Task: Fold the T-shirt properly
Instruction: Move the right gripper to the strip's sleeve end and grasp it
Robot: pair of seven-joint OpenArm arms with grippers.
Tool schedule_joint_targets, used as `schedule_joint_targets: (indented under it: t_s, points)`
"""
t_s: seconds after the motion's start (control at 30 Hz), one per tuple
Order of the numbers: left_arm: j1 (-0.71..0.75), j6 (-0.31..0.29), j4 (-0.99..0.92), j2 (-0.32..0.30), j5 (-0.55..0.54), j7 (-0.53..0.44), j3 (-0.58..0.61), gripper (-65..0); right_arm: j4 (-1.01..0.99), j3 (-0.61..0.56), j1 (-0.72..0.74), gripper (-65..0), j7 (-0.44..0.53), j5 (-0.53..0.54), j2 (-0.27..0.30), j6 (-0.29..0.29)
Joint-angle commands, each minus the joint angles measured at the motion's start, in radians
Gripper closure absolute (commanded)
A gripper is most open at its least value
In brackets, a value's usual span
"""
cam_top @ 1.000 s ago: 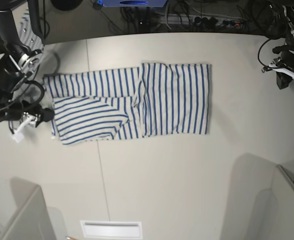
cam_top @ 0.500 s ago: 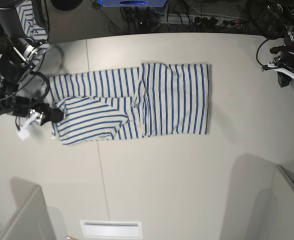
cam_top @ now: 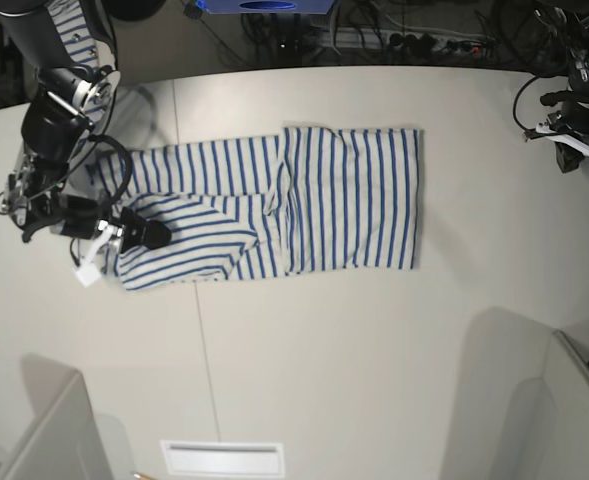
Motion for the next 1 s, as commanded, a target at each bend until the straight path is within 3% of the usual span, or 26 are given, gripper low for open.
schedule_joint_targets:
  t_s: [0.0, 0.27, 0.4, 0.57, 0.67, 0.87, 0.97]
  points:
    - [0.002, -0.003, 0.017, -0.016, -0.007, -0.019, -0.005, 0.0, -0.007, -0.008, -0.015, -43.2, -0.059, -0.129, 0.012, -0.002]
    - [0.003, -0.003, 0.017, -0.017, -0.007, -0.019, -0.006, 0.0, -0.007, -0.01, -0.025, -40.7, -0.059, -0.209, 0.039, -0.002]
    - [0.0, -0.003, 0.017, -0.017, -0.007, -0.019, -0.005, 0.0, -0.007, -0.01, -0.023, -27.2, -0.059, -0.284, 0.036, -0.002]
    - [0.0, -0.003, 0.017, -0.022, -0.007, -0.019, -0.005, 0.0, -0.007, -0.03, -0.023, -13.8, -0.059, -0.299, 0.036, -0.002]
    - [0.0, -0.003, 0.017, -0.023, -0.007, -0.019, -0.005, 0.0, -0.007, -0.102, -0.006, 0.0, -0.059, -0.299, 0.041, -0.002]
    - [0.0, -0.003, 0.017, -0.023, -0.007, -0.016, -0.002, 0.0, -0.003, -0.177, 0.037, 0.0, -0.019, -0.298, 0.047, -0.002]
    - [0.002, 0.005, 0.017, -0.025, 0.018, -0.018, 0.061, 0.0, 0.105, -0.194, 0.037, 0.0, -0.027, -0.298, 0.042, -0.002]
